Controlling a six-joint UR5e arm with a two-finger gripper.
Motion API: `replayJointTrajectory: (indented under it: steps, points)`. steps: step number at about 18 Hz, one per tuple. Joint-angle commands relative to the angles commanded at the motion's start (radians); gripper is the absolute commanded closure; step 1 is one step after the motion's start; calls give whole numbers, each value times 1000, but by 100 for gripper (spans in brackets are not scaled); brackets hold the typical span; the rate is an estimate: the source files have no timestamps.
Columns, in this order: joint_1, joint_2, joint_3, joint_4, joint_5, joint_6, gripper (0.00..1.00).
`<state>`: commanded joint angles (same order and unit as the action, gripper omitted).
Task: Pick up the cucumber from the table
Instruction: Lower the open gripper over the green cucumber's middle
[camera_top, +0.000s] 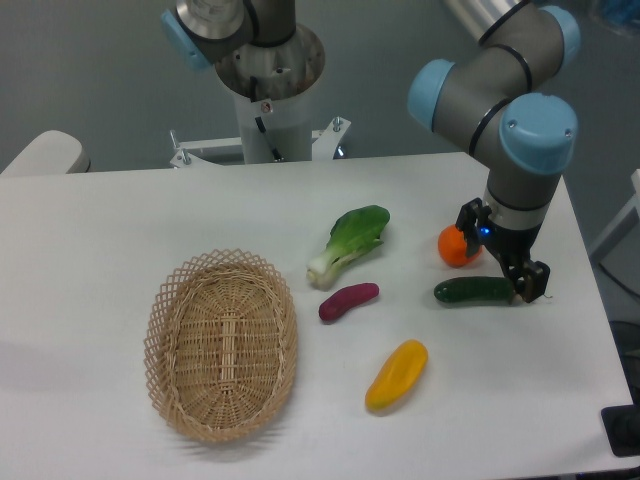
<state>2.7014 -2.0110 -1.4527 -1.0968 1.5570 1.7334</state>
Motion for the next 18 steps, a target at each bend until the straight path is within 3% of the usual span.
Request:
replayJointTrajectory:
  steps: [12, 18]
  points:
    - [-12, -58, -11, 15, 12, -14, 0]
    - [-9, -90, -70, 55, 66, 69, 0]
